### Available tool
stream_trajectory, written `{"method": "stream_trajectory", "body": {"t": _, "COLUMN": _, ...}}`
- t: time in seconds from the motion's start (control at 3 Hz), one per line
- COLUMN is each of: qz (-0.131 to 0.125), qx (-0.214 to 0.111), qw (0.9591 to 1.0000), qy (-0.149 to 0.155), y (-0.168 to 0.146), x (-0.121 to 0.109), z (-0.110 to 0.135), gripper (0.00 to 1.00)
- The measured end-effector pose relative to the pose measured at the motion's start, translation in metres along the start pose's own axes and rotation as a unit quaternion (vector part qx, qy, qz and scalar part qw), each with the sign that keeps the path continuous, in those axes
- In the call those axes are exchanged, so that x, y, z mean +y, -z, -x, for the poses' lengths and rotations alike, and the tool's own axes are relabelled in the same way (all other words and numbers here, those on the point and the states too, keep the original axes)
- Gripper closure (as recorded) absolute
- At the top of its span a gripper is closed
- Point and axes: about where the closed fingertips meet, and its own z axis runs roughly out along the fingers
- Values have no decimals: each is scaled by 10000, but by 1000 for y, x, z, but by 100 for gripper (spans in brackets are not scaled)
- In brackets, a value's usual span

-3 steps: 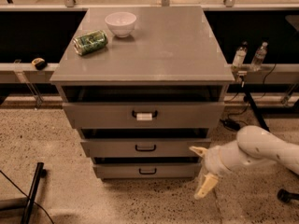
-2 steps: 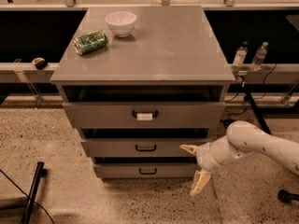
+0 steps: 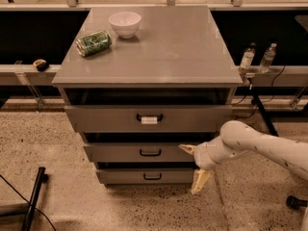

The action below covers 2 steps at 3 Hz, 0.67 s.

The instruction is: Open middle drawer

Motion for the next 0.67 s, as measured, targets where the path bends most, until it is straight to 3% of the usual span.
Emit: {"method": "stream_trajectory", "body": {"t": 0.67, "qz": -699, "qx": 674, "qw": 9953, "qy": -30, "y": -4, "x": -34, "z": -50, "gripper": 0}}
